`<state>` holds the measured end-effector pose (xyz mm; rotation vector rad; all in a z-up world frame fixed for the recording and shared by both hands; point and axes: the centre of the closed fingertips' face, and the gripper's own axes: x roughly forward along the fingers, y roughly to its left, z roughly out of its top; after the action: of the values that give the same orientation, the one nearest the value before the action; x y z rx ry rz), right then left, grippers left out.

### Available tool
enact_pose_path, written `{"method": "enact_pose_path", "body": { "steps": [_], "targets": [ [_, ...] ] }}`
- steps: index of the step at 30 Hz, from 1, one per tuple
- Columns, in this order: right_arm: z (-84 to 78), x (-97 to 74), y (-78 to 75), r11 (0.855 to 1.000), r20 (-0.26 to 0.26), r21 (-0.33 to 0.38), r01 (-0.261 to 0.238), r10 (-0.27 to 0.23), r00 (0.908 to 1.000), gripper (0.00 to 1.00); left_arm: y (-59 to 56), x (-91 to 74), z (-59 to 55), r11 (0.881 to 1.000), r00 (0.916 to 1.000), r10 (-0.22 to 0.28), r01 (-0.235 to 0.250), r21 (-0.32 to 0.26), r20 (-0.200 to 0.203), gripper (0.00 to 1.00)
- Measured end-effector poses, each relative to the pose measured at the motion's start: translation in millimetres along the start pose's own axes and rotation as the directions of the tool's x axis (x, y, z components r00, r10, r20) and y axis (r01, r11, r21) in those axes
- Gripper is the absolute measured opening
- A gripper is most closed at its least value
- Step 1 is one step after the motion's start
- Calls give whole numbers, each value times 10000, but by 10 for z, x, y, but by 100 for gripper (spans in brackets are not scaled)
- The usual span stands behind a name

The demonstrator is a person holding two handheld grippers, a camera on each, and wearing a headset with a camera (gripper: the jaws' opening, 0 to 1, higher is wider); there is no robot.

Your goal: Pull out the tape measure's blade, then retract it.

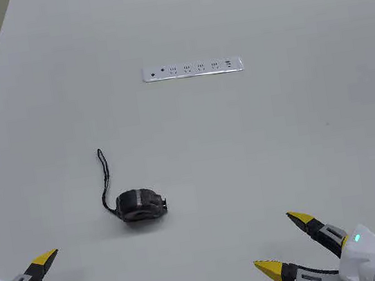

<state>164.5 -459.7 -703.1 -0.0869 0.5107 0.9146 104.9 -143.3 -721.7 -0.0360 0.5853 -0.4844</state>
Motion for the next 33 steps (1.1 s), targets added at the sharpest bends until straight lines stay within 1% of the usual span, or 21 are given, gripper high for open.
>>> {"method": "enact_pose_path", "body": {
  "steps": [5,11,23,26,28,33],
  "targets": [
    [12,1,-4,10000,51,2,31,-31,10000,73,-2,1,10,10000,10000,-10,10,-30,21,88],
    [12,8,0,10000,46,-2,24,-24,10000,73,0,-2,-14,10000,10000,-17,18,25,-61,88],
    [-4,8,0,10000,-5,7,14,-14,10000,72,0,1,-24,10000,10000,-13,13,7,-72,87],
    [11,6,-8,10000,52,15,59,-59,10000,72,2,-2,-29,10000,10000,-6,6,23,-84,87],
    [19,3,-21,9998,28,-138,174,-173,9998,71,0,-3,-29,10000,10000,-6,6,19,-89,87],
    [9,4,-25,9999,7,-26,129,-129,9999,71,-3,0,-19,10000,10000,-16,17,26,-84,87]
  ]
}}
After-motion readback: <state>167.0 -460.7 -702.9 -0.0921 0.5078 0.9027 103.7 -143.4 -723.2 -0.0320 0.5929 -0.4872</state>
